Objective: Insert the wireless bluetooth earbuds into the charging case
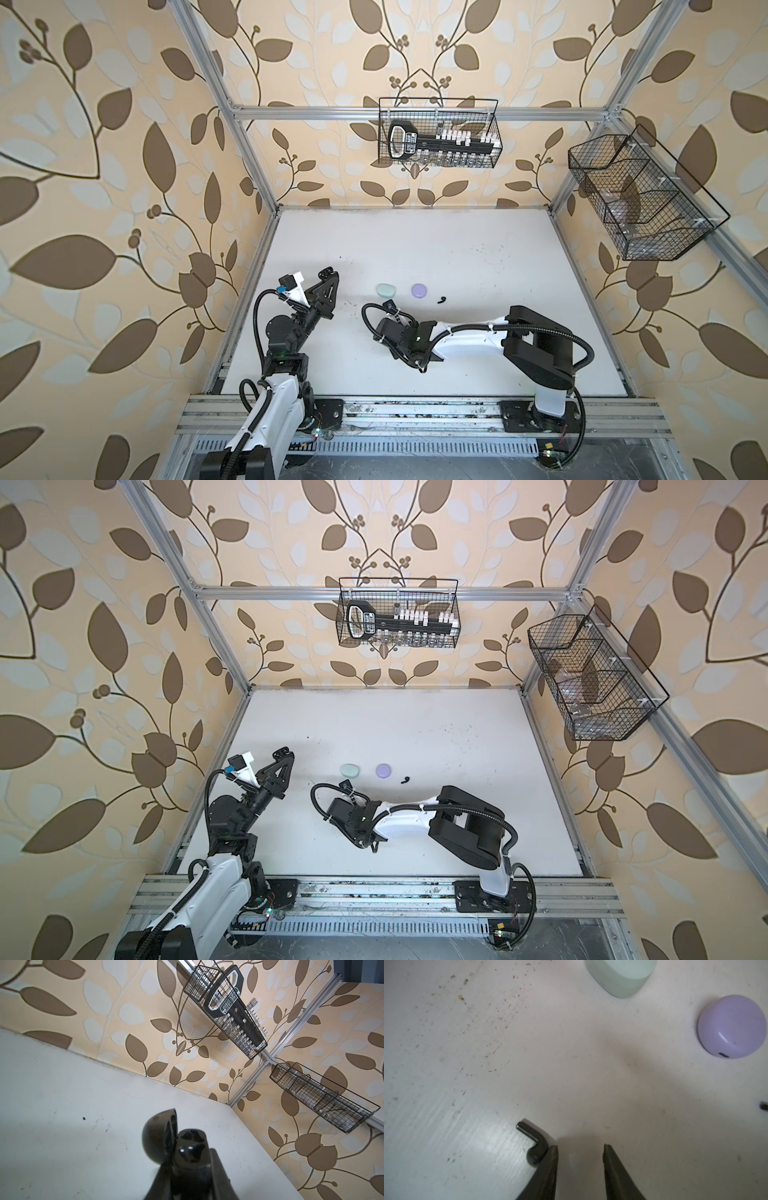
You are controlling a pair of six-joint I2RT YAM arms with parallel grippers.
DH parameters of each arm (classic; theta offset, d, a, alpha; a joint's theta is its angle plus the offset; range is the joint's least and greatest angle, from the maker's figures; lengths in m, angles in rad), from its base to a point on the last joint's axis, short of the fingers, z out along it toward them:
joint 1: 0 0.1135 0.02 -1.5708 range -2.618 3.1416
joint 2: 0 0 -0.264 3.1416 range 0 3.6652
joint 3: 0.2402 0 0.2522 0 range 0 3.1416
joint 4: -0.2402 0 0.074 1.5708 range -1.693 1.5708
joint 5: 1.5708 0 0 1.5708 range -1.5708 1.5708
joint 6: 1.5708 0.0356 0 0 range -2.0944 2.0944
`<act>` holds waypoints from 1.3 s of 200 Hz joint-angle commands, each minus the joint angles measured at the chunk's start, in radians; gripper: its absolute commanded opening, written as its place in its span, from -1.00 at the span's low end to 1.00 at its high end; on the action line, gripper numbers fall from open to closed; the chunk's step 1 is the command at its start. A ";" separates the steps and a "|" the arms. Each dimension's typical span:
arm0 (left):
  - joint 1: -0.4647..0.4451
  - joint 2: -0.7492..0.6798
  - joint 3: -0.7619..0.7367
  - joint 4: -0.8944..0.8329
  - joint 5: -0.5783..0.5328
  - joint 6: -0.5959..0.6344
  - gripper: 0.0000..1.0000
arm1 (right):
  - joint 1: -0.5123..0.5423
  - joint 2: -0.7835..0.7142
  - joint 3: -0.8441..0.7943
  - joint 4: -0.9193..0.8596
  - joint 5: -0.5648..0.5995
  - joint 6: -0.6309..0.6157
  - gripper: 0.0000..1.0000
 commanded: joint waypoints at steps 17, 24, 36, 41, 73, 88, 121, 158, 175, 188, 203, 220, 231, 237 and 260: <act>0.006 -0.017 -0.005 0.055 0.018 0.008 -1.00 | -0.049 0.115 0.055 -0.013 -0.080 0.000 -0.27; 0.006 -0.017 -0.004 0.054 0.017 0.008 -1.00 | -0.054 0.123 0.068 -0.017 -0.081 -0.002 -0.29; 0.006 -0.017 -0.004 0.053 0.015 0.011 -1.00 | -0.054 0.119 0.075 -0.038 -0.050 0.006 -0.28; 0.006 -0.017 -0.004 0.053 0.015 0.010 -1.00 | -0.053 0.108 0.071 -0.042 -0.041 0.007 -0.27; 0.006 -0.014 -0.006 0.058 0.014 0.012 -1.00 | -0.027 -0.001 -0.002 -0.050 -0.009 0.015 -0.08; 0.006 -0.013 -0.007 0.061 0.014 0.011 -1.00 | 0.006 -0.044 -0.037 -0.032 -0.014 0.018 0.09; 0.006 -0.021 -0.006 0.059 0.021 0.007 -1.00 | 0.050 -0.049 -0.052 -0.028 -0.017 0.043 0.25; 0.005 -0.045 -0.005 0.039 0.018 0.009 -1.00 | 0.070 -0.027 -0.039 -0.026 -0.021 0.050 0.28; 0.006 -0.048 -0.007 0.037 0.016 0.009 -1.00 | 0.075 -0.015 -0.023 -0.029 -0.016 0.050 0.34; 0.006 -0.047 -0.006 0.037 0.015 0.010 -1.00 | 0.070 0.003 -0.006 -0.034 -0.003 0.054 0.39; 0.006 -0.047 -0.007 0.037 0.016 0.011 -1.00 | 0.063 0.022 0.007 -0.030 -0.008 0.050 0.41; 0.006 -0.042 -0.007 0.040 0.015 0.011 -1.00 | 0.059 0.043 0.024 -0.027 -0.014 0.046 0.41; 0.006 -0.040 -0.006 0.041 0.015 0.011 -1.00 | 0.058 0.054 0.032 -0.031 -0.011 0.047 0.41; 0.006 -0.038 -0.007 0.042 0.015 0.011 -1.00 | 0.057 0.058 0.033 -0.034 -0.008 0.048 0.42; 0.006 -0.038 -0.007 0.045 0.017 0.010 -1.00 | 0.055 0.056 0.017 -0.042 0.004 0.058 0.41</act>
